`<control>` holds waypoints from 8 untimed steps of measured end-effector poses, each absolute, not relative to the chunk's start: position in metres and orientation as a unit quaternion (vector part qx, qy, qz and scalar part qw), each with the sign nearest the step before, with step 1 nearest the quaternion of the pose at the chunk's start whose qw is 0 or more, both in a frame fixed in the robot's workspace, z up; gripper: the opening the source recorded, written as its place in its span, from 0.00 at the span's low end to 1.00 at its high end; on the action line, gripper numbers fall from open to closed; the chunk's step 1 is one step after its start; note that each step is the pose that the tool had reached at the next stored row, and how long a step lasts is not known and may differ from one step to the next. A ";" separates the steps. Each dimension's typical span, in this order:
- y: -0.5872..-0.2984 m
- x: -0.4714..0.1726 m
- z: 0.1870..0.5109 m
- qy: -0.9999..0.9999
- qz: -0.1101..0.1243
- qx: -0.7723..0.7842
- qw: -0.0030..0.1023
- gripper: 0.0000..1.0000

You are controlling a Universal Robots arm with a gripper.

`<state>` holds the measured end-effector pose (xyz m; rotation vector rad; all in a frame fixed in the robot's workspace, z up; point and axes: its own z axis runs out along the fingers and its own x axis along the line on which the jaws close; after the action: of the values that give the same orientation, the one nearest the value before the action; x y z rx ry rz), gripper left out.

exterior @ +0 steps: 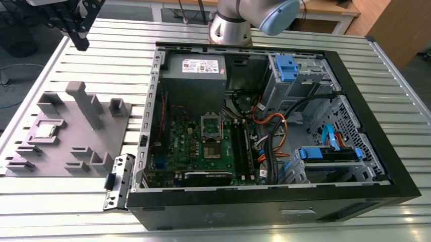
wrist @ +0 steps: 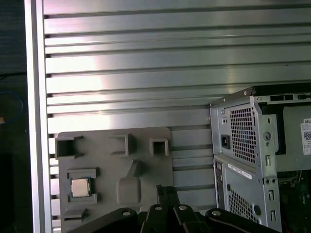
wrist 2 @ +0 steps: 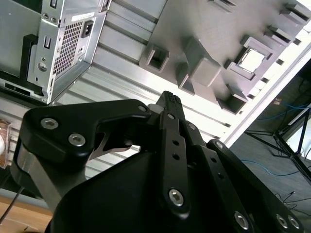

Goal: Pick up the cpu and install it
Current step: 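Reach for the cpu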

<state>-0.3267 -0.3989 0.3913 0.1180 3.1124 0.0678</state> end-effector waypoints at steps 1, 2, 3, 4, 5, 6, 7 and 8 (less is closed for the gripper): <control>-0.399 -0.327 0.391 0.999 0.022 0.038 0.013 0.11; -0.399 -0.327 0.391 0.999 0.022 0.038 0.013 0.11; -0.399 -0.327 0.391 0.999 0.022 0.038 0.013 0.11; -0.399 -0.327 0.391 0.999 0.022 0.038 0.013 0.11; -0.399 -0.327 0.391 0.999 0.022 0.038 0.013 0.11; -0.399 -0.327 0.391 0.999 0.022 0.038 0.013 0.11; -0.399 -0.327 0.391 0.999 0.022 0.038 0.013 0.11; -0.399 -0.328 0.391 0.999 0.022 0.038 0.013 0.11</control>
<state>-0.3276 -0.3989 0.3914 0.1181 3.1125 0.0676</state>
